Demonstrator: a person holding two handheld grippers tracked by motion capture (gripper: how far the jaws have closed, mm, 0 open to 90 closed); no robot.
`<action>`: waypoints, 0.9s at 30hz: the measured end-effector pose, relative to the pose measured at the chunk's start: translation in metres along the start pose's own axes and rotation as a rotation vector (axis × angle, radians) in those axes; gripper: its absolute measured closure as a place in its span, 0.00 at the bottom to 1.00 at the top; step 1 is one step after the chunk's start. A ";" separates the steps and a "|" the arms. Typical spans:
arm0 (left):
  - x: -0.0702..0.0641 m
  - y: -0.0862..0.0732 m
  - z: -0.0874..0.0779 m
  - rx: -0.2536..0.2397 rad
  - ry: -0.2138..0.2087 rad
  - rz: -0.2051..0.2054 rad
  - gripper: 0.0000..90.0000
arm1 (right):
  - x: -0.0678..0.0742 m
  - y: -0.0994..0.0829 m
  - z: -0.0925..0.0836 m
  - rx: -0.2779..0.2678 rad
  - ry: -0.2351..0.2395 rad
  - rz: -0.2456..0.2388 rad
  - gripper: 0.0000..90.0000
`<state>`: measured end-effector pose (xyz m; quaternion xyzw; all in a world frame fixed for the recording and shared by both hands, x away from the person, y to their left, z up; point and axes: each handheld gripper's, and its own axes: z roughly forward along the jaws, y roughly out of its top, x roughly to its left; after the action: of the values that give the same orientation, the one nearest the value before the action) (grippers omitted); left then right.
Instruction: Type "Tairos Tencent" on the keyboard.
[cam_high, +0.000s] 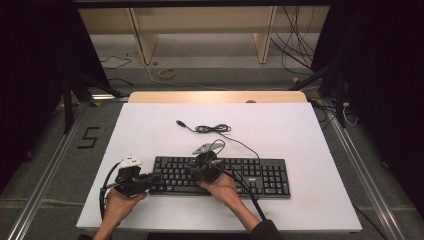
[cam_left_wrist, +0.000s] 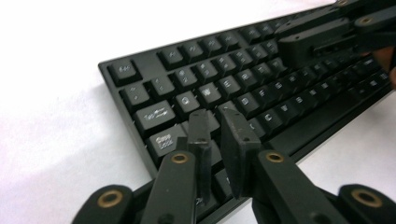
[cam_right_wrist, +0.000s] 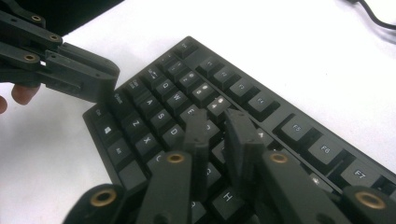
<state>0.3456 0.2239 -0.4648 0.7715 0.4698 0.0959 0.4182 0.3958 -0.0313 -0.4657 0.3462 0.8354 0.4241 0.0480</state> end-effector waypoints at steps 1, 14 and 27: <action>-0.001 0.000 0.000 -0.008 -0.002 -0.002 0.89 | 0.000 0.000 -0.001 -0.003 0.002 0.000 0.88; -0.004 0.004 0.000 -0.030 -0.028 -0.016 0.62 | -0.001 -0.002 -0.015 -0.032 0.025 0.010 0.78; -0.006 0.007 0.001 -0.054 -0.038 -0.026 0.46 | -0.004 -0.007 -0.028 -0.050 0.041 0.018 0.65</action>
<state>0.3476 0.2174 -0.4582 0.7554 0.4689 0.0887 0.4490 0.3848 -0.0551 -0.4538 0.3437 0.8222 0.4523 0.0357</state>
